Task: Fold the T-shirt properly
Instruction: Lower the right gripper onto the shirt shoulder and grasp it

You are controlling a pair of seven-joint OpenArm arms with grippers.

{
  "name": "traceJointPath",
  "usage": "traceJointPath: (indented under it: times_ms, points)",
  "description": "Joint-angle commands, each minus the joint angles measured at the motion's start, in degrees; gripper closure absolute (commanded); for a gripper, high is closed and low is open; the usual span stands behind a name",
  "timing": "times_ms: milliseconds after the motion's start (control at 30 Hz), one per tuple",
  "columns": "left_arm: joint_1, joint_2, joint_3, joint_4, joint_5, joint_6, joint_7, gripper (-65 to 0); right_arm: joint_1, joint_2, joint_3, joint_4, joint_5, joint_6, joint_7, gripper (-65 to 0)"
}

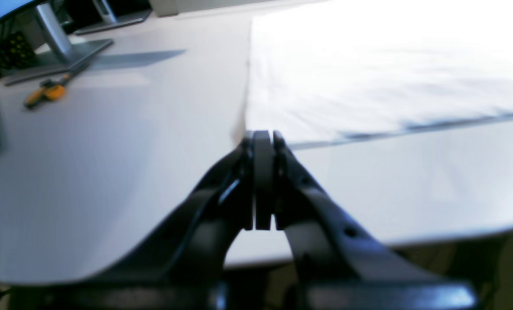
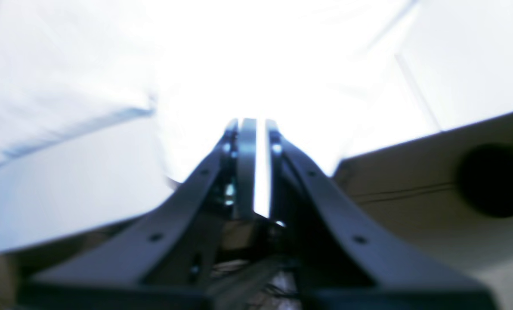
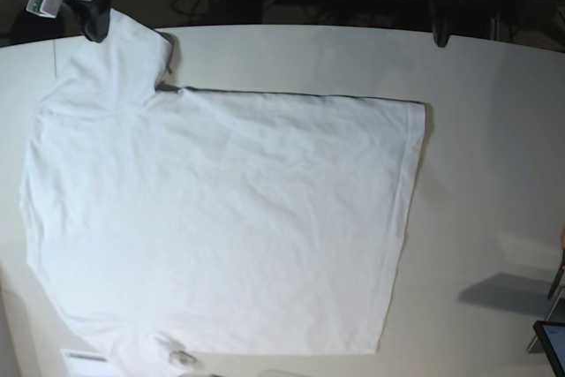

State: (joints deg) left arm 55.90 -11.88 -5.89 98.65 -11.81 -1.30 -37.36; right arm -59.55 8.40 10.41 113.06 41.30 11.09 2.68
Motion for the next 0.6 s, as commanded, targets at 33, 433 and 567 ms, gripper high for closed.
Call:
traceJointPath:
  times_ms: [33, 433, 567]
  points:
    - [-0.03, -0.56, -0.92, 2.4, -0.36, 0.29, 1.19, 0.0, 0.08, 2.37, 1.15, 0.84, 5.6, 1.61, 0.53, -17.7]
    - [-2.93, -1.7, -0.92, 1.0, -0.36, 0.29, 2.95, 0.0, 6.41, 4.56, 8.62, -3.47, 26.44, 1.96, -15.73, -34.1]
    - [-3.72, -1.62, -0.66, -0.94, -0.36, 0.29, 2.95, 0.0, 8.78, 4.3, 10.55, -6.46, 26.44, 1.96, -19.07, -34.1]
